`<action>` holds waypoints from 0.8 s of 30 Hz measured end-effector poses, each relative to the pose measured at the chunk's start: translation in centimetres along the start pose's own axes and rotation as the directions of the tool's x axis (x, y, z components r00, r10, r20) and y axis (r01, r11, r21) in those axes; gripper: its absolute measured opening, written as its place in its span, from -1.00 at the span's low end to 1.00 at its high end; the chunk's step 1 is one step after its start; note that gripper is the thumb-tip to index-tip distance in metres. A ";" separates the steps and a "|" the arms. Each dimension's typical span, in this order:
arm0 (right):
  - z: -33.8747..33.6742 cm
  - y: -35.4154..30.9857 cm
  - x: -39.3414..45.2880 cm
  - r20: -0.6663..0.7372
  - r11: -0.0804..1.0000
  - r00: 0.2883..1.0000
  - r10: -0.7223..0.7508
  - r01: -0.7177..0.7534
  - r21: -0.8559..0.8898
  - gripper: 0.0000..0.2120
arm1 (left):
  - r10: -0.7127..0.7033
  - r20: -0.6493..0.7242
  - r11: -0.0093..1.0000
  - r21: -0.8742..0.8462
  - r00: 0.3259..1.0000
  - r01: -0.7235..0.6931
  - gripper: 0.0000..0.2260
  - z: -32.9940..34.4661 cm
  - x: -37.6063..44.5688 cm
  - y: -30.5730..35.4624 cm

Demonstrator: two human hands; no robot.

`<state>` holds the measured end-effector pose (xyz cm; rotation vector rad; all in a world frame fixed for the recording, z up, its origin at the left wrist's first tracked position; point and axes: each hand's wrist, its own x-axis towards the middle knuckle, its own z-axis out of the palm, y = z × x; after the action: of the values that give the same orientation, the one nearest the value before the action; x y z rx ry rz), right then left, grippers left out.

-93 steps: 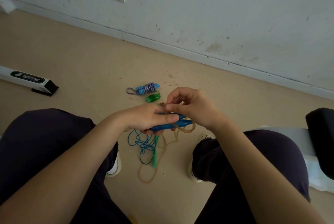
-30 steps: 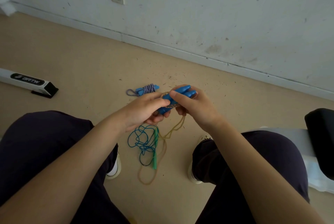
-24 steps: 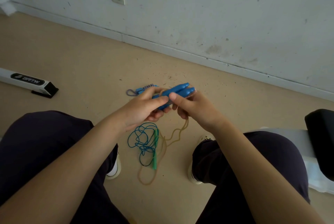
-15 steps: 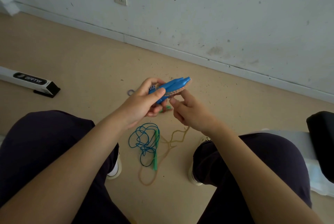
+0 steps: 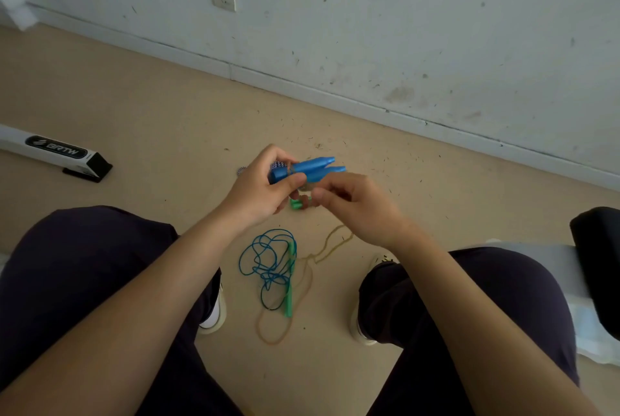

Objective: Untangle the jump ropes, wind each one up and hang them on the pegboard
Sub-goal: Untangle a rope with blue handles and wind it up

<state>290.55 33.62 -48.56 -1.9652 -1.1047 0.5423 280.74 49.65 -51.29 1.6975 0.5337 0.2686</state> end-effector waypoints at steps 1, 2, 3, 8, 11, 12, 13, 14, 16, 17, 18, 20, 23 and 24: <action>-0.5 -0.2 -0.1 -0.048 0.998 0.997 -0.055 0.054 -0.024 -0.85 | -0.006 0.034 1.000 -0.026 0.999 0.007 -0.87 0.0 -0.1 0.1; -0.9 -0.2 -0.1 -0.099 0.993 0.988 -0.115 0.110 -0.050 -0.87 | -0.008 0.070 0.998 -0.053 0.997 0.012 -0.86 0.0 -0.2 0.2; -1.2 -0.2 -0.1 -0.144 0.986 0.976 -0.161 0.151 -0.073 -0.91 | -0.010 0.111 0.997 -0.078 0.994 0.019 -0.87 0.0 -0.3 0.3; -2.1 0.5 0.1 -0.214 0.989 0.966 -0.146 0.144 -0.022 -0.87 | -0.051 0.405 0.975 -0.177 0.913 0.133 -0.82 0.3 -1.0 0.6; -2.3 0.6 0.1 -0.174 0.996 0.983 -0.051 0.062 0.057 -0.85 | -0.047 0.445 0.966 -0.208 0.894 0.155 -0.73 0.3 -1.3 1.0; -2.0 0.7 0.1 -0.143 0.997 0.989 -0.019 0.030 0.074 -0.84 | -0.053 0.449 0.970 -0.190 0.892 0.154 -0.72 0.3 -1.3 1.1; -1.7 0.7 0.1 -0.109 0.997 0.994 0.003 0.005 0.078 -0.83 | -0.059 0.453 0.975 -0.166 0.889 0.150 -0.73 0.3 -1.4 1.1; -1.3 0.8 0.1 -0.077 0.997 0.997 0.022 -0.017 0.070 -0.81 | -0.065 0.458 0.980 -0.137 0.887 0.143 -0.76 0.4 -1.4 1.0; -0.4 0.8 0.0 -0.031 0.998 0.998 0.055 -0.055 0.022 -0.78 | -0.070 0.473 0.991 -0.066 0.878 0.114 -0.81 0.5 -1.5 0.7; -0.1 0.9 0.0 -0.024 0.998 0.998 0.065 -0.066 -0.018 -0.76 | -0.069 0.486 0.995 -0.029 0.871 0.096 -0.83 0.6 -1.6 0.5; 0.1 0.8 0.0 -0.032 0.996 0.997 0.068 -0.069 -0.054 -0.75 | -0.074 0.497 0.996 0.000 0.865 0.086 -0.85 0.7 -1.7 0.4; 0.1 0.7 0.0 -0.079 0.994 0.996 0.048 -0.055 -0.089 -0.74 | -0.097 0.497 0.995 0.022 0.862 0.099 -0.86 0.8 -1.8 0.4; 0.1 0.6 0.1 -0.148 0.993 0.989 -0.021 0.003 -0.121 -0.76 | -0.136 0.480 0.990 0.036 0.867 0.135 -0.75 0.9 -1.7 0.6; 0.2 0.5 0.1 -0.153 0.992 0.988 -0.034 0.014 -0.129 -0.77 | -0.142 0.483 0.990 0.061 0.864 0.128 -0.71 0.9 -1.7 0.7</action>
<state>290.75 33.60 -49.10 -2.0629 -1.0867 0.3068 279.85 47.97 -50.61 1.6639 0.2747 -0.2703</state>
